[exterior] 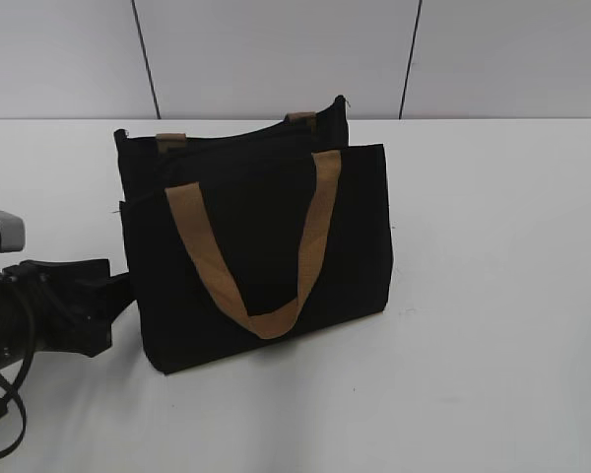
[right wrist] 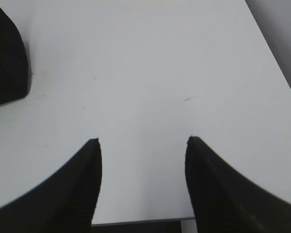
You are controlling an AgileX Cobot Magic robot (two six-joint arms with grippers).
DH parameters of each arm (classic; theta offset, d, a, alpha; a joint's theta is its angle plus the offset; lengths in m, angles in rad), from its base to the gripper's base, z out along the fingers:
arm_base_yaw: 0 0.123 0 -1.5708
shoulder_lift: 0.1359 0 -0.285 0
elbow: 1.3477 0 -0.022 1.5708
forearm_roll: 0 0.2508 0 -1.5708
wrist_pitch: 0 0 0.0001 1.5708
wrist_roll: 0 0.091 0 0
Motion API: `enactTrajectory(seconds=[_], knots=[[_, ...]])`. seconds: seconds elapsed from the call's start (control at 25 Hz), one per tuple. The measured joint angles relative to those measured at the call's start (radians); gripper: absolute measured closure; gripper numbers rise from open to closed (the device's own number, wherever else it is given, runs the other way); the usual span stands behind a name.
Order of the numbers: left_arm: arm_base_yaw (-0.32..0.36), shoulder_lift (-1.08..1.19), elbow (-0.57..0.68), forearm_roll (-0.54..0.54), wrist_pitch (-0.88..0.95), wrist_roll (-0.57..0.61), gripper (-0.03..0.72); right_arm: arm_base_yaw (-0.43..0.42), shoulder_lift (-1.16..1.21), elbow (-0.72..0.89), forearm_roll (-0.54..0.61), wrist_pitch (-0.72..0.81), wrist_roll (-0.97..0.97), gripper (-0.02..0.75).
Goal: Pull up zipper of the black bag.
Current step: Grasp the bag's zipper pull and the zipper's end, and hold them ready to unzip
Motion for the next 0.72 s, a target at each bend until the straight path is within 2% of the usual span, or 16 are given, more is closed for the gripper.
enactTrajectory(seconds=[0.2,0.6,0.72], knots=[[-0.001,0.065,-0.040,0.070,-0.024,-0.001,0.294,0.000,0.000,0.000,0.000,0.000,0.000,0.305],[-0.001,0.141,-0.135,0.076,-0.015,-0.001,0.294,0.000,0.000,0.000,0.000,0.000,0.000,0.305],[-0.001,0.144,-0.140,0.080,-0.013,-0.001,0.321,0.000,0.000,0.000,0.000,0.000,0.005,0.305]])
